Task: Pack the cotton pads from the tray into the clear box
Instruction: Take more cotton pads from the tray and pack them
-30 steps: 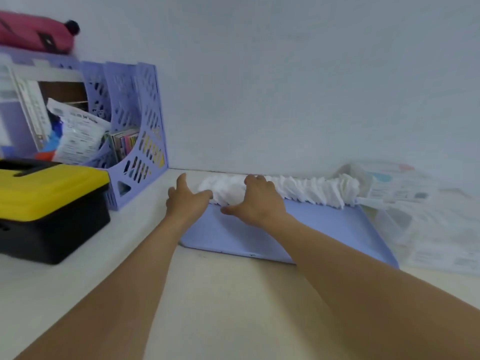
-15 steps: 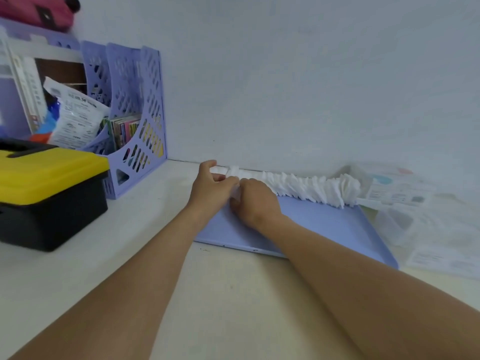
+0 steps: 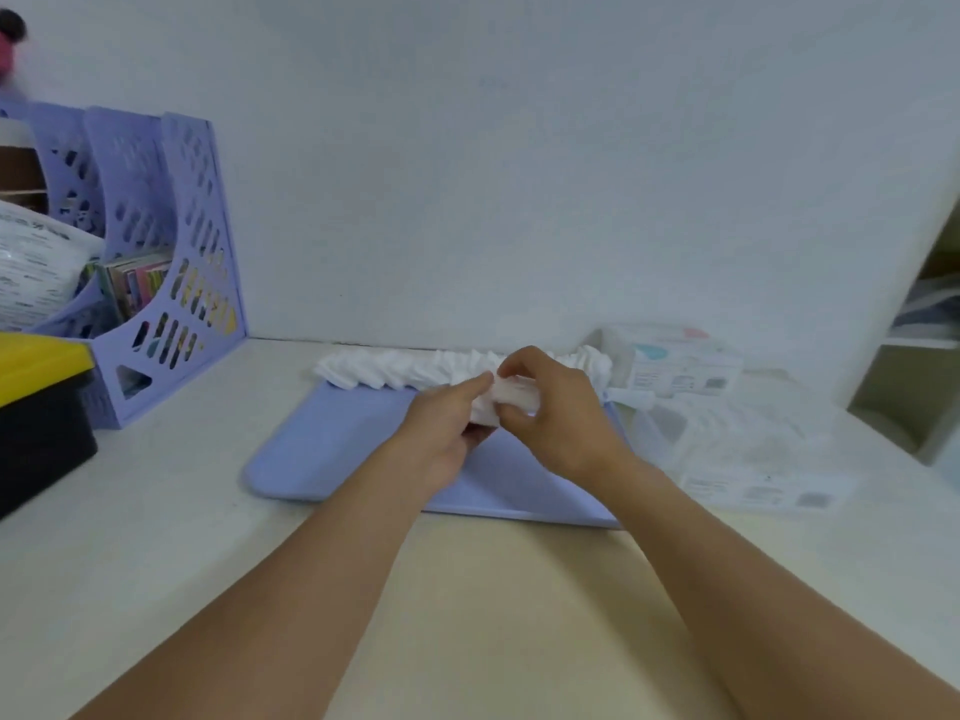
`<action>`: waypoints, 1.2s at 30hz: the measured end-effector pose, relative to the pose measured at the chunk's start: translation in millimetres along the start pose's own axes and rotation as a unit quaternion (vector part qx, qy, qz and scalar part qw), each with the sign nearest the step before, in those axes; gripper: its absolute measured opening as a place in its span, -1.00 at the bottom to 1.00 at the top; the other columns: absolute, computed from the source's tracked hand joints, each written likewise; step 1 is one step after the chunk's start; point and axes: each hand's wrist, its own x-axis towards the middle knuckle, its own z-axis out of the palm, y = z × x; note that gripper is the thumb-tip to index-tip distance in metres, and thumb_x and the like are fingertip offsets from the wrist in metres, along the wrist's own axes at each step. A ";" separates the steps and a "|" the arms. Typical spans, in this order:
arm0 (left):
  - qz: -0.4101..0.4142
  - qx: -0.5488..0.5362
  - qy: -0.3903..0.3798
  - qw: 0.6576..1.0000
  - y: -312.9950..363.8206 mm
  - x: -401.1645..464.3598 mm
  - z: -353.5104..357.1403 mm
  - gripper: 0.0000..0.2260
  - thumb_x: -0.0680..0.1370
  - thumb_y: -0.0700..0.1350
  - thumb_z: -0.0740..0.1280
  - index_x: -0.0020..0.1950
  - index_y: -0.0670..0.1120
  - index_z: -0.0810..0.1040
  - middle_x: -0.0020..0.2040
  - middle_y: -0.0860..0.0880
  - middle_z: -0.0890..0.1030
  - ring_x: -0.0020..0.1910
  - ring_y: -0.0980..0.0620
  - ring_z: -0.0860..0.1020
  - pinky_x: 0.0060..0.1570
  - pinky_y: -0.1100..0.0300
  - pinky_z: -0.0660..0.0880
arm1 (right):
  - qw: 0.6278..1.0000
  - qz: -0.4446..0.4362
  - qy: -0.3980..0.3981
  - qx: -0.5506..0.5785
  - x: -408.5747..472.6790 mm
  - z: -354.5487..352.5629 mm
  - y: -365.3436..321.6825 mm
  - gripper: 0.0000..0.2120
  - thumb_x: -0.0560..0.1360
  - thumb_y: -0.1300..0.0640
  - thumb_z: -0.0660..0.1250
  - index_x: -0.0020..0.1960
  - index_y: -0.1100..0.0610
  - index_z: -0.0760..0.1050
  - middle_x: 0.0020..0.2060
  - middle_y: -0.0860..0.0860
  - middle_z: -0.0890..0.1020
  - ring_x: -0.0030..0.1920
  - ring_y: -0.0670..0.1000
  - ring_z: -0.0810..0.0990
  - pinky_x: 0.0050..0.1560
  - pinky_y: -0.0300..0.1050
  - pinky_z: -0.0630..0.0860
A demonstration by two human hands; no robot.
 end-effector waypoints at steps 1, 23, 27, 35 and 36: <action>-0.012 -0.019 -0.007 1.000 -5.9 0.7 9.1 -0.79 0.63 -0.21 0.33 0.23 -0.26 0.59 0.15 -0.21 0.69 0.01 -0.05 0.68 0.01 0.13 0.64 | 1.000 0.001 -0.005 0.002 -3.5 -10.9 9.0 -0.66 0.48 0.27 0.46 0.24 0.17 0.51 0.08 0.03 0.64 0.08 -0.02 0.58 0.03 -0.42 0.42; 0.279 0.424 0.042 0.861 -15.5 9.7 18.2 -0.80 0.57 0.15 0.20 -0.15 0.11 0.53 -0.03 0.16 0.58 -0.08 0.33 0.52 -0.07 0.42 0.39 | 0.856 0.227 -0.081 0.456 -4.5 -65.8 29.0 -0.76 0.59 0.06 0.39 0.16 0.19 0.62 -0.12 0.04 0.67 -0.21 -0.05 0.61 -0.21 -0.22 0.53; 0.177 0.205 -0.057 0.961 -5.6 -6.6 37.4 -0.69 0.52 0.22 0.32 0.01 0.02 0.67 0.01 0.01 0.73 0.00 0.06 0.69 -0.06 0.15 0.63 | 0.812 0.214 -0.069 0.538 -4.9 -55.6 21.6 -0.77 0.61 0.17 0.36 0.20 0.26 0.61 -0.05 0.11 0.66 -0.11 0.01 0.61 -0.19 -0.23 0.57; 0.093 0.174 -0.085 0.977 -7.0 -15.8 35.8 -0.81 0.65 -0.17 0.31 0.22 -0.13 0.64 0.05 -0.14 0.73 -0.01 -0.12 0.72 -0.06 0.03 0.68 | 0.988 0.049 -0.001 0.145 -3.9 -61.7 24.6 -0.66 0.53 0.09 0.48 0.28 -0.09 0.56 0.08 -0.10 0.62 -0.04 -0.09 0.65 -0.07 -0.32 0.58; 0.084 0.175 -0.099 0.976 -6.0 -17.0 36.0 -0.82 0.64 -0.17 0.31 0.20 -0.12 0.65 0.05 -0.13 0.73 0.01 -0.10 0.72 -0.08 0.05 0.68 | 0.990 0.031 0.004 0.136 -3.0 -60.8 25.6 -0.71 0.52 0.07 0.48 0.24 -0.08 0.60 0.09 -0.12 0.63 -0.03 -0.09 0.63 -0.06 -0.33 0.55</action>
